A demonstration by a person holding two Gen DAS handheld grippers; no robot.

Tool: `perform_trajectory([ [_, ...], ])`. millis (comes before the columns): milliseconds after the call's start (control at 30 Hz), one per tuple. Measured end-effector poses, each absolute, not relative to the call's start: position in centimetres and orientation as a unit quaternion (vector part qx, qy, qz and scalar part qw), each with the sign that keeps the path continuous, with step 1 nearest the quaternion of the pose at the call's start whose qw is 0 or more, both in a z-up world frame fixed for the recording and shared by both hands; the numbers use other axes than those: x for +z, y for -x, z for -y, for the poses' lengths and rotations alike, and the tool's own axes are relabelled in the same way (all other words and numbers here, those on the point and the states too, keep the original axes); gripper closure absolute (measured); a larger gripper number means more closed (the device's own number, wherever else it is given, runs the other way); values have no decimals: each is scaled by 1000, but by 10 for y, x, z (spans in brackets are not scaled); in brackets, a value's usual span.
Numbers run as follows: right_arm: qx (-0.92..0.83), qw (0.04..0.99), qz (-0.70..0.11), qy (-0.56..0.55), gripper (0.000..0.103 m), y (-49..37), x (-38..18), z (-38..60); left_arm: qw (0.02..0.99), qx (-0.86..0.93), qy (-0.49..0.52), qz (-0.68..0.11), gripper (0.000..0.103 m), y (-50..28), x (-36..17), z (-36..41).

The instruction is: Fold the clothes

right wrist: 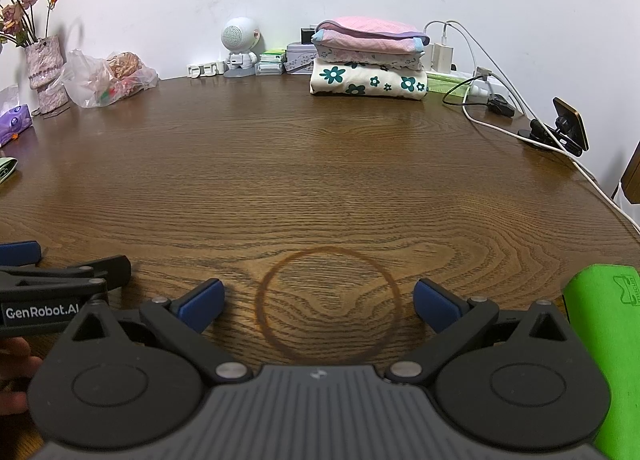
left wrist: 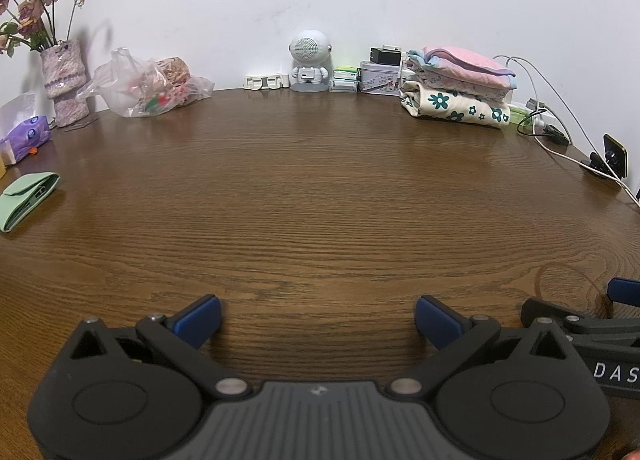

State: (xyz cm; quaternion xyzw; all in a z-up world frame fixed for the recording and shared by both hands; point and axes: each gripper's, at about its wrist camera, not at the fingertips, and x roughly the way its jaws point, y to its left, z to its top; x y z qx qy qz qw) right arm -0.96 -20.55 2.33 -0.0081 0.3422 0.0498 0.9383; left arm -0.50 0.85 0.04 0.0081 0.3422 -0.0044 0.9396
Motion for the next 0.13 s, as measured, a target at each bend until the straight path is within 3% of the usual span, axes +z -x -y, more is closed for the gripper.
perform_trajectory([
  [133, 50, 938, -342, 8, 1, 10, 23, 205, 940, -4, -8, -342, 0, 5, 1, -7],
])
